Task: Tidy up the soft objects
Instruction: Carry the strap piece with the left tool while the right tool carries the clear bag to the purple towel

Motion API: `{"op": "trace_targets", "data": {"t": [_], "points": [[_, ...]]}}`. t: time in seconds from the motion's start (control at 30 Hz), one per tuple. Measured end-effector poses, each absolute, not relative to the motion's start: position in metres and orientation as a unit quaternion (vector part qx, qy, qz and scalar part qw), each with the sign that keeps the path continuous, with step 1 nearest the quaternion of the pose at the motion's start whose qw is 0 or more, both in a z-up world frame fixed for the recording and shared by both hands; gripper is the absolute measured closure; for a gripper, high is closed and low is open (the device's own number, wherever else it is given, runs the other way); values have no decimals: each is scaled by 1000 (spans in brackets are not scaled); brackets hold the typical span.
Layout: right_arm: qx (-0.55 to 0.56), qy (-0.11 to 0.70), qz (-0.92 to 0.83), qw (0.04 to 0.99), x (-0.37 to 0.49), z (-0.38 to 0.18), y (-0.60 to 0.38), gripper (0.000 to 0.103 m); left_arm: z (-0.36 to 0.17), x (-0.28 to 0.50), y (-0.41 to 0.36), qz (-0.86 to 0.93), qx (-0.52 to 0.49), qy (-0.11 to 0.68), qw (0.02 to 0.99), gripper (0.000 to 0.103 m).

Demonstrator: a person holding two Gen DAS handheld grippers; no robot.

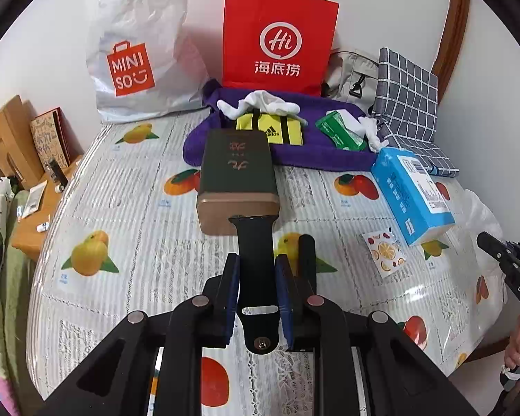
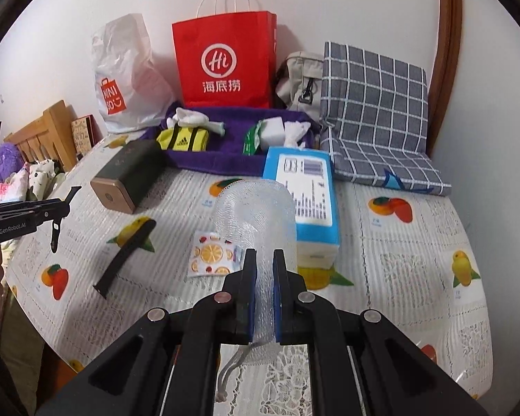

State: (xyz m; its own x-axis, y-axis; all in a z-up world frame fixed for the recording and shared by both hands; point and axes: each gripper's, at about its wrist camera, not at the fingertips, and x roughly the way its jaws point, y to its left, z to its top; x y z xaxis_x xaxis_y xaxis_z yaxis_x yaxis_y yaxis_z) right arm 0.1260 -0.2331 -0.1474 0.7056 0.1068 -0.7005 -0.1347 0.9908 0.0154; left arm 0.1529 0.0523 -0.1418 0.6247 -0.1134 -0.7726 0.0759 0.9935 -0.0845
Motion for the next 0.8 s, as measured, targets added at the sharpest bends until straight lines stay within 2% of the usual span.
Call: {"op": "trace_targets", "data": {"t": [0.8], "points": [[-15,349,70,934,175,-112,-236,95,-97,202,33,-60,-20,394,917,83]]}}
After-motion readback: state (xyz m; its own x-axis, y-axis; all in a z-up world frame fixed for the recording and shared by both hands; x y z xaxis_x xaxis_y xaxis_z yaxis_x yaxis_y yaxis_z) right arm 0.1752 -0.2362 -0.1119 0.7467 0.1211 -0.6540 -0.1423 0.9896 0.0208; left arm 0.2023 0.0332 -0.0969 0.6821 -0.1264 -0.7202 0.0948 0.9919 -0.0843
